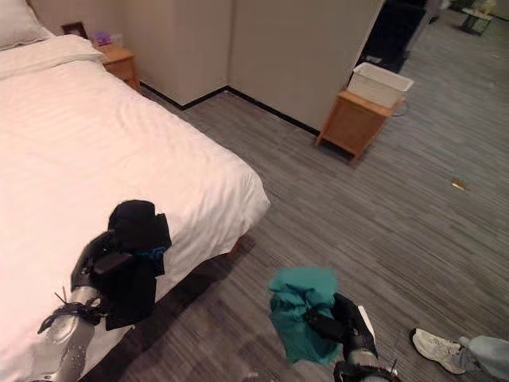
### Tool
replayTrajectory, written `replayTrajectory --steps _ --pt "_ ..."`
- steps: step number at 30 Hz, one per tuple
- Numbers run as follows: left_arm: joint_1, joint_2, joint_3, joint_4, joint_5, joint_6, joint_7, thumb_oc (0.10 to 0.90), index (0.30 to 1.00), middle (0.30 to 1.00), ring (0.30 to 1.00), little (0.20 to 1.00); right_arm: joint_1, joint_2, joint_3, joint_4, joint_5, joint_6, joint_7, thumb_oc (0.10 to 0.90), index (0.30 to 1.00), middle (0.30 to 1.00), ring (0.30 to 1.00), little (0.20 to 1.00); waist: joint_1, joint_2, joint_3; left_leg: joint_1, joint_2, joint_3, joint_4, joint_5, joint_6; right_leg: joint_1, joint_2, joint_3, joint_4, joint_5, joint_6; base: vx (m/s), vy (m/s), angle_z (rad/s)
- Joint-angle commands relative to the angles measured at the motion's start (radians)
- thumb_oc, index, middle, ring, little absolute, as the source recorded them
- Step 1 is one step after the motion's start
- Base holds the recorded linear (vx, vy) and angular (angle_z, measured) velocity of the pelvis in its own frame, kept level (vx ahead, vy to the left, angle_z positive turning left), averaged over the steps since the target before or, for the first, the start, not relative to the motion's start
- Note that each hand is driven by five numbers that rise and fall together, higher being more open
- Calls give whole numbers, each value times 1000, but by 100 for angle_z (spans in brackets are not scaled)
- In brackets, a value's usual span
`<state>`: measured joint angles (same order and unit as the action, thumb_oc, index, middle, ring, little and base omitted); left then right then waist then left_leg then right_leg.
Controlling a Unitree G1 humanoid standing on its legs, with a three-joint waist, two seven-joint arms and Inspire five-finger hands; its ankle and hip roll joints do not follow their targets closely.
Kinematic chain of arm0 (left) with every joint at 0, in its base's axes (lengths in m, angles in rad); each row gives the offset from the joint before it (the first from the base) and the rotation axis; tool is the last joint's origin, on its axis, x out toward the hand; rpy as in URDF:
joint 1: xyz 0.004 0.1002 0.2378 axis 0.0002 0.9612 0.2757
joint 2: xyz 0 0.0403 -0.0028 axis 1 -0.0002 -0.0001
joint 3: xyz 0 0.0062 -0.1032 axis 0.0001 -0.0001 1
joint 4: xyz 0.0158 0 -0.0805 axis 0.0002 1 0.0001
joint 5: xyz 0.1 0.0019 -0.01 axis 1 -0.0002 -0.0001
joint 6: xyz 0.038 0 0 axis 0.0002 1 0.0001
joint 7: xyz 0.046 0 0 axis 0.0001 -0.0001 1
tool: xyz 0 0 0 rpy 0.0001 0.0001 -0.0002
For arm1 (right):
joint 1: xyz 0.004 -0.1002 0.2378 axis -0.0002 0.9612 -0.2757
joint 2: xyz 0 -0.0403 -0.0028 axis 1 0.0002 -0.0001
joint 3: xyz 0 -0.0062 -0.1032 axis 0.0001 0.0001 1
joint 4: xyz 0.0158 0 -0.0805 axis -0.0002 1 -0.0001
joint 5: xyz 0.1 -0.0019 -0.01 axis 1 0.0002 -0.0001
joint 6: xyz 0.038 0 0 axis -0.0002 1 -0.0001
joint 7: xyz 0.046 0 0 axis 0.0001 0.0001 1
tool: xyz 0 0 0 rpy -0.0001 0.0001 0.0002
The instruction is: Pick up bed clothes into laundry basket.
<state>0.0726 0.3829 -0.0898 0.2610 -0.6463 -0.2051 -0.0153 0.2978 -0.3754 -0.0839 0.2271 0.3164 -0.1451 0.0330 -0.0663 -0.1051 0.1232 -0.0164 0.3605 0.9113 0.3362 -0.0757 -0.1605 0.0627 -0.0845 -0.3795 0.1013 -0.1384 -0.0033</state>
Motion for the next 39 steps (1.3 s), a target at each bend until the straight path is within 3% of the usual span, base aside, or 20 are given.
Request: replayTrajectory --steps 1,2,3,4,5,7,8,10,13,16,18,21,23,25,26,28,32,33,36,39 --pt "-129 -27 -12 -44 -38 -50 -50 400 300 300 300 300 -5 -78 -29 -109 33 -117 1 400 300 300 300 300 -1 48 -11 -40 109 -28 -311 472 -71 175 -26 -11 -21 -12 116 -363 -187 19" --pt "-144 -40 -39 -32 -42 -46 -50 400 300 300 300 300 -8 -94 -8 -106 30 -110 4 400 300 300 300 300 26 48 14 -73 100 -131 -270 449 -65 188 -26 10 -46 -4 112 -407 -97 20" --pt "-159 -39 -56 -25 -19 -51 -45 400 300 300 300 300 -38 -115 15 -94 24 -112 -2 400 300 300 300 300 55 58 39 -118 63 -338 -187 434 -67 178 -31 28 -53 6 108 -306 -41 -3" --pt "-160 -39 -56 -25 -19 -51 -45 400 300 300 300 300 -38 -116 15 -94 24 -112 -2 400 300 300 300 300 53 59 38 -121 64 -341 -184 433 -67 178 -29 26 -54 6 107 -537 -35 -55" --pt "-143 -46 -58 -44 3 -50 -54 400 300 300 300 300 -75 -121 52 -74 24 -102 -10 400 300 300 300 300 92 49 75 -137 -25 -598 10 340 -22 139 -63 57 -80 73 97 -402 -22 -62" --pt "-119 -41 -25 -64 -10 -54 -71 400 300 300 300 300 -51 -117 56 -94 15 -90 13 400 300 300 300 300 81 32 65 -95 -85 -627 86 236 3 119 -77 71 -90 113 106 -340 -11 -27" --pt "-119 -41 -25 -64 -10 -54 -71 400 300 300 300 300 -51 -117 56 -94 15 -90 13 400 300 300 300 300 81 32 64 -95 -85 -627 86 236 3 118 -77 71 -90 113 106 -270 -10 -35" --pt "-78 -45 4 -105 -8 -46 -83 400 300 300 300 300 -42 -115 53 -111 7 -77 47 400 300 300 300 300 72 33 46 -27 -193 -698 159 125 23 70 -70 120 -99 156 116 -231 44 -60" --pt "-100 -45 2 -100 1 -49 -77 400 300 300 300 300 -45 -93 56 -111 25 -68 59 400 300 300 300 300 18 64 16 104 -247 -647 -7 -2 68 -19 -52 182 -85 192 139 -103 142 -76" --pt "-151 -32 -33 -91 24 -53 -82 400 300 300 300 300 -51 -90 58 -89 20 -66 62 400 300 300 300 300 -20 77 9 146 -303 -626 -170 -65 108 -90 -62 217 -64 233 162 -171 225 -53" --pt "-213 3 -62 -83 27 -60 -81 400 300 300 300 300 -45 -66 55 -73 34 -67 64 400 300 300 300 300 -70 60 25 153 -341 -602 -286 -41 130 -209 -80 275 -27 320 205 -311 303 -47" --pt "-207 18 -70 -90 24 -57 -88 400 300 300 300 300 -46 -51 61 -81 51 -66 77 400 300 300 300 300 -78 53 46 163 -350 -589 -314 -28 144 -245 -81 305 18 355 226 -152 125 -35" --pt "-203 27 -89 -79 44 -46 -86 400 300 300 300 300 -41 -35 83 -88 51 -55 88 400 300 300 300 300 -75 60 64 136 -327 -572 -304 -1 164 -250 -53 303 193 283 213 -296 178 -43" --pt "-198 28 -88 -82 45 -43 -84 400 300 300 300 300 -44 -27 84 -92 62 -54 91 400 300 300 300 300 -64 65 60 124 -317 -550 -302 12 172 -236 -67 244 254 250 193 -225 135 -83" --pt "-175 22 -72 -108 32 -33 -85 400 300 300 300 300 -52 -19 73 -109 80 -54 94 400 300 300 300 300 -45 76 47 109 -305 -510 -294 17 187 -191 -91 157 371 193 168 -124 88 -117" --pt "-150 13 -69 -114 29 -27 -93 400 300 300 300 300 -52 -11 72 -108 79 -56 97 400 300 300 300 300 -28 66 16 91 -307 -493 -280 18 189 -145 -82 164 367 183 174 -118 5 -73" --pt "-102 11 -51 -124 29 -20 -97 400 300 300 300 300 -66 -10 78 -117 75 -61 89 400 300 300 300 300 20 36 -27 44 -304 -464 -259 34 171 -21 -79 137 165 135 168 -101 -115 -42" --pt "-65 11 -28 -131 34 -20 -100 400 300 300 300 300 -56 -19 82 -127 70 -62 100 400 300 300 300 300 29 24 -38 46 -283 -450 -262 40 137 12 -49 178 59 89 163 -60 -204 -55" --pt "-41 13 -6 -151 8 -10 -108 400 300 300 300 300 -43 -42 83 -158 75 -59 115 400 300 300 300 300 40 6 -27 -5 -229 -441 -253 128 108 26 -14 171 -25 100 133 -120 -246 -27" --pt "-1 12 7 -168 10 -3 -124 400 300 300 300 300 -7 -63 74 -180 94 -56 149 400 300 300 300 300 35 -7 -17 -27 -216 -481 -222 136 97 27 5 190 -33 98 116 -150 -144 4"
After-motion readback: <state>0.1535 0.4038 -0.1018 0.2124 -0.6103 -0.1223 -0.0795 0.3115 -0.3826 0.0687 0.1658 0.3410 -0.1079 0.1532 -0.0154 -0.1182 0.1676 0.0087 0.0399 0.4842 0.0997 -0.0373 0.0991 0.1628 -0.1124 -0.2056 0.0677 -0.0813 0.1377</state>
